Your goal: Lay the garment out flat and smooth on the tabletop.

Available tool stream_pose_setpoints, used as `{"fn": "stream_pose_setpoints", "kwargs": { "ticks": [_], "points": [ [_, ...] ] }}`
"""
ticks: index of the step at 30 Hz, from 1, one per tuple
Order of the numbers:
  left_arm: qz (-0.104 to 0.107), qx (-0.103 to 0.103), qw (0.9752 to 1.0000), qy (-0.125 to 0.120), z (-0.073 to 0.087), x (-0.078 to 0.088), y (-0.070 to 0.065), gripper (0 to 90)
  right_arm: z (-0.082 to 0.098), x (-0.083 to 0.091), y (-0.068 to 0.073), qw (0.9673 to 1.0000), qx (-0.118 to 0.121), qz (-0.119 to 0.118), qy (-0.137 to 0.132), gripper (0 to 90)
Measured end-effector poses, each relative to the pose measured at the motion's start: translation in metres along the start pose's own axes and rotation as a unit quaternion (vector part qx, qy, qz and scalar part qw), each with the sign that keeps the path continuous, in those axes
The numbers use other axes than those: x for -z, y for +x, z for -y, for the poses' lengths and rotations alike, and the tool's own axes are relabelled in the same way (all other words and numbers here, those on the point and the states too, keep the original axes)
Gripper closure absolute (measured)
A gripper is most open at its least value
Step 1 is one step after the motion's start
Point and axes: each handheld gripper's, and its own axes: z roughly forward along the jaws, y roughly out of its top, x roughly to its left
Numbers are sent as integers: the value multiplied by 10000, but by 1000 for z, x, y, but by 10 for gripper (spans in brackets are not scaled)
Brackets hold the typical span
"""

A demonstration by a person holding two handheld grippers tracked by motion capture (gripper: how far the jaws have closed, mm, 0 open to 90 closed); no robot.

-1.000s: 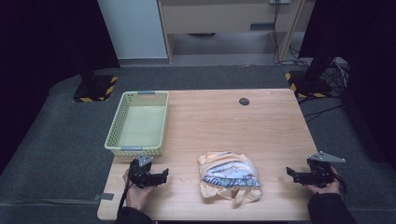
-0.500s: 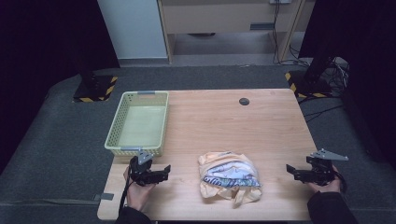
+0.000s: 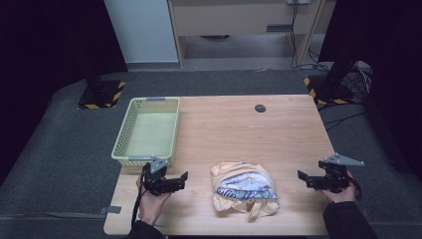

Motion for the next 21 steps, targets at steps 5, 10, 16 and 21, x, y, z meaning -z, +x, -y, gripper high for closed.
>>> {"fn": "stream_pose_setpoints", "kwargs": {
  "ticks": [5, 10, 16, 21],
  "points": [
    [76, -40, 9999, -81, -8, -2, -5, 69, -10, -3, 5, 9999, 11, -61, -118, 21],
    [93, 2, 9999, -131, -14, -4, -7, 68, -17, -7, 10, 9997, 33, -144, -208, 21],
    [122, -5, 9997, -189, -21, -7, -9, 68, -24, -10, 14, 9995, 70, -220, -232, 27],
    [167, -18, 9996, -230, -29, -11, -11, 69, -29, -14, 17, 9993, 82, -260, -253, 29]
  ]
}}
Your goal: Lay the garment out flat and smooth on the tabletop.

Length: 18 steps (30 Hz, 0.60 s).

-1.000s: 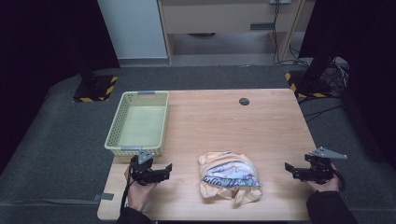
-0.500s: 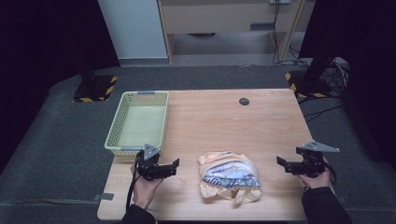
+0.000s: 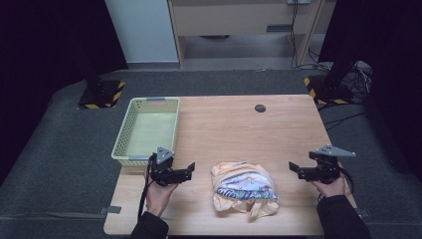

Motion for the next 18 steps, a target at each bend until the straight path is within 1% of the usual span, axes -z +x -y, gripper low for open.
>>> {"fn": "stream_pose_setpoints", "kwargs": {
  "ticks": [2, 4, 5, 6, 11, 16, 18],
  "points": [
    [11, -20, 10000, -28, -3, -3, -2, 69, -3, -1, 0, 10000, 0, -13, -19, 31],
    [25, -89, 10000, 9, -5, -6, -4, 69, -5, -3, 0, 10000, -18, -55, -38, 35],
    [35, -90, 10000, 3, -6, -8, -5, 69, -6, -4, 0, 10000, -27, -62, -37, 35],
    [41, -126, 9999, 10, -7, -10, -6, 68, -8, -5, 0, 10000, -12, -67, -41, 35],
    [106, -175, 9998, -18, -13, -16, -11, 68, -14, -10, 1, 9999, 25, -101, -51, 37],
    [175, -250, 9995, -2, -15, -23, -15, 73, -18, -17, 4, 9999, 64, -147, -28, 39],
    [209, -274, 9994, 1, -15, -26, -16, 77, -19, -19, 5, 9998, 38, -198, -39, 42]
  ]
}}
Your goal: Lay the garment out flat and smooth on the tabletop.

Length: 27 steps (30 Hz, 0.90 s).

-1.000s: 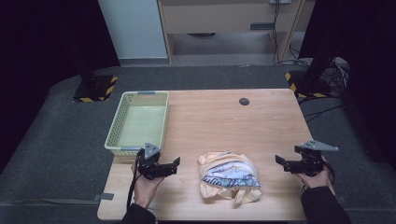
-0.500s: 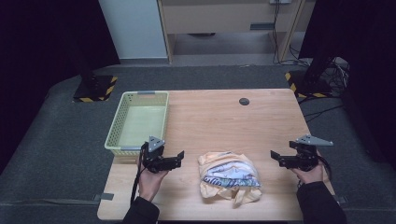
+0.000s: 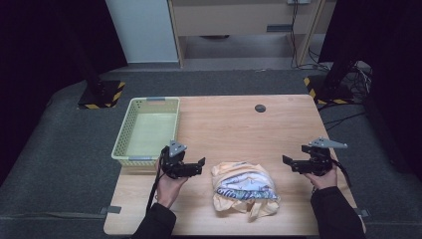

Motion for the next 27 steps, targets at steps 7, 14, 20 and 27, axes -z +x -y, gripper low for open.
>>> {"fn": "stream_pose_setpoints", "kwargs": {
  "ticks": [7, 14, 20, 27],
  "points": [
    [114, -10, 9999, -65, -2, -8, -2, 85, -5, -8, 6, 9999, 108, -56, 25, 46],
    [241, -15, 9996, -114, 0, -13, -5, 92, -4, -19, 14, 9996, 146, -223, 108, 49],
    [318, -116, 9994, -13, 5, -21, -12, 99, -2, -21, 17, 9994, 147, -283, 127, 60],
    [378, -312, 9986, 215, 10, -33, -20, 110, 4, -28, 23, 9985, 199, -407, 298, 78]
  ]
}}
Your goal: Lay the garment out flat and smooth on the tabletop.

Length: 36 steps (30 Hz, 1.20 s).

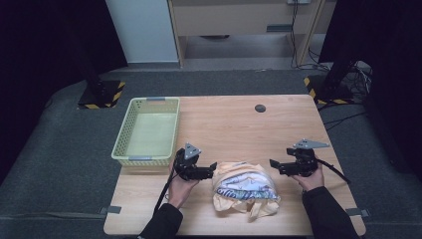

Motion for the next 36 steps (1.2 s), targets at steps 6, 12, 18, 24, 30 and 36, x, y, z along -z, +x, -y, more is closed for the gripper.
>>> {"fn": "stream_pose_setpoints", "kwargs": {
  "ticks": [6, 12, 18, 24, 30, 36],
  "points": [
    [31, 11, 9999, 167, 4, -8, -1, 127, 5, -7, 5, 9998, 24, -113, 174, 98],
    [162, 28, 9992, 356, 10, -16, -4, 146, 9, -12, 8, 9994, 32, -237, 266, 131],
    [209, -44, 9981, 577, 14, -24, -5, 167, 12, -15, 12, 9986, 59, -385, 354, 176],
    [263, -76, 9974, 668, 18, -30, -7, 240, 16, -19, 14, 9973, 95, -552, 471, 255],
    [353, -54, 9967, 734, 20, -31, -7, 331, 19, -23, 17, 9953, 128, -714, 633, 339],
    [513, -19, 9954, 812, 21, -33, -8, 457, 21, -25, 18, 9933, 105, -875, 742, 429]
  ]
}}
